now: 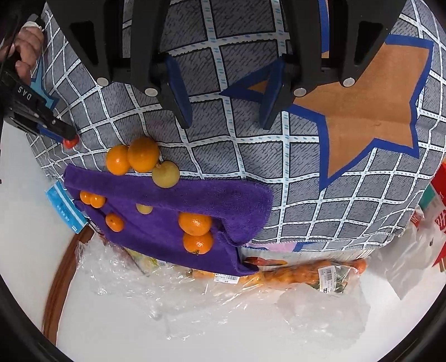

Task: Organize fruits
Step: 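Lift the red tomato with the right gripper while the left gripper moves toward a tangerine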

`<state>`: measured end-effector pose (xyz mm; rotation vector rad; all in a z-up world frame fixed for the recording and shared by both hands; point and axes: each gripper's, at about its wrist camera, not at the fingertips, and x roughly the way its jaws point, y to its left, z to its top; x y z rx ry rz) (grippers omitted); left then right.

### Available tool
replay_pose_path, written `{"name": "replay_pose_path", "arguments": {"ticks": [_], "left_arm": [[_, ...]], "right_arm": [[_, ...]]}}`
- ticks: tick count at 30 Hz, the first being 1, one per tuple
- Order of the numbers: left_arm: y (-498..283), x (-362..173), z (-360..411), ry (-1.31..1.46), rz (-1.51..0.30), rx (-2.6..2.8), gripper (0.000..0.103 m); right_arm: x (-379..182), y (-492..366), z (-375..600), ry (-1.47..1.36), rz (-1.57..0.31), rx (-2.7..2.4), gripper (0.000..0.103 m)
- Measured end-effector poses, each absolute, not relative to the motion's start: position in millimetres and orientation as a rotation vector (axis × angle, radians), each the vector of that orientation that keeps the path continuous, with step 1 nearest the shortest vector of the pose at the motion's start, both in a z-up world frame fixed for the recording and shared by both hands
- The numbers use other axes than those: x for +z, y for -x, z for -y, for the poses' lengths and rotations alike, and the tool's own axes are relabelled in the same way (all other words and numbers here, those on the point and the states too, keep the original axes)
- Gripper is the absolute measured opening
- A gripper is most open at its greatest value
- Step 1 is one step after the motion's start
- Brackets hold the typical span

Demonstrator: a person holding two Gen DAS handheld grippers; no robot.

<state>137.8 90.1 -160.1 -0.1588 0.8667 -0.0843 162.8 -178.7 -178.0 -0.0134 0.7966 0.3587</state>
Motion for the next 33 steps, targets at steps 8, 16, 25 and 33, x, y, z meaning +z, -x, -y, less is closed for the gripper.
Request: {"name": "replay_pose_path", "arguments": {"ticks": [8,16,25,33], "left_arm": [[-137.6,-160.4,-85.0,0.123,-0.867,-0.085,0.052],[-137.2,-159.8,-87.8,0.148,-0.864,-0.089,0.052],[-134.0,-158.0,-89.7,0.155,-0.852,-0.092,0.052],[-125.6,-144.2,-76.6,0.13,-0.827,-0.134,0.05]], "right_arm": [[-187.8,-159.8,177.0,0.036,-0.814,0.357,0.024],[-189.4,-164.6,174.5,0.053,-0.815,0.347,0.031],[-189.6,-170.3,173.5,0.06,-0.815,0.325,0.024],[-178.0,-163.6,179.7,0.052,-0.783,0.324,0.024]]}}
